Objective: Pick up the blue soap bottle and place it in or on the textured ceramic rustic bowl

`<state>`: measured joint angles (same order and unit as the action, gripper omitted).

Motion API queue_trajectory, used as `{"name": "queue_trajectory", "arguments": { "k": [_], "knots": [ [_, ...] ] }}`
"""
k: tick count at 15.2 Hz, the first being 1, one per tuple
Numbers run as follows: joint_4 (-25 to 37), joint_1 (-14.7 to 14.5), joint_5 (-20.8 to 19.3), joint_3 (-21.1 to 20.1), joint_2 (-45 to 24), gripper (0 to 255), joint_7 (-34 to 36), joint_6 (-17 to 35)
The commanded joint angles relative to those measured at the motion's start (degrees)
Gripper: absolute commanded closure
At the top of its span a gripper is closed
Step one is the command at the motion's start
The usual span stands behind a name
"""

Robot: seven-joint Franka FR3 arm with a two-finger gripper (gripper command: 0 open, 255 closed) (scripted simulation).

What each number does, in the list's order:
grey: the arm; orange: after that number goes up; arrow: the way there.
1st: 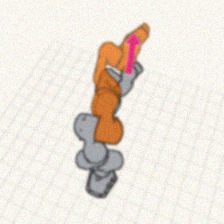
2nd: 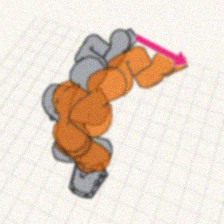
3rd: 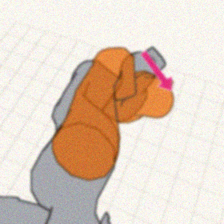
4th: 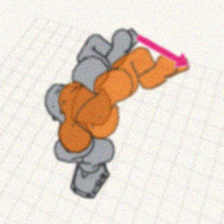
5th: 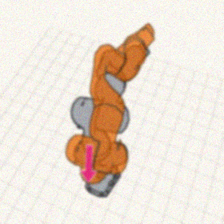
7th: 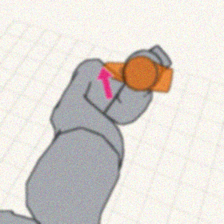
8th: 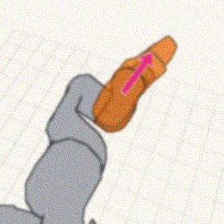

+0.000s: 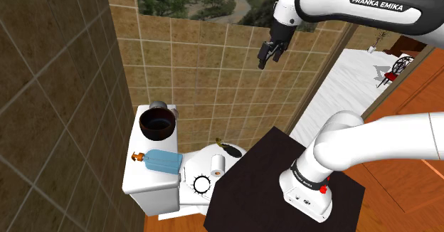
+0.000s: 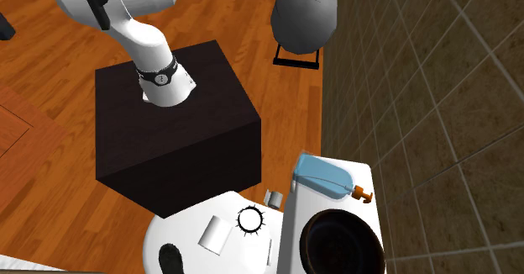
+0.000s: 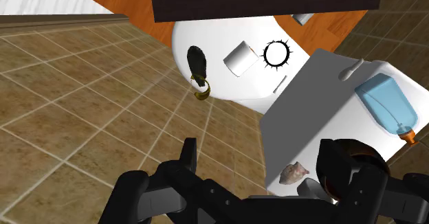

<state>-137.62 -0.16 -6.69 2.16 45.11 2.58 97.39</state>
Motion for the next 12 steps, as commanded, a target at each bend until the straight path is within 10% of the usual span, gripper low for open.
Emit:
{"name": "queue_trajectory", "arguments": {
  "k": [1, 12],
  "knots": [
    [0.0, 0.0, 0.0, 0.0, 0.0, 0, 0.0, 0.0],
    [-1.83, -4.85, 2.53, -6.21, -15.71, 0, 3.95, 16.3]
  ]
}}
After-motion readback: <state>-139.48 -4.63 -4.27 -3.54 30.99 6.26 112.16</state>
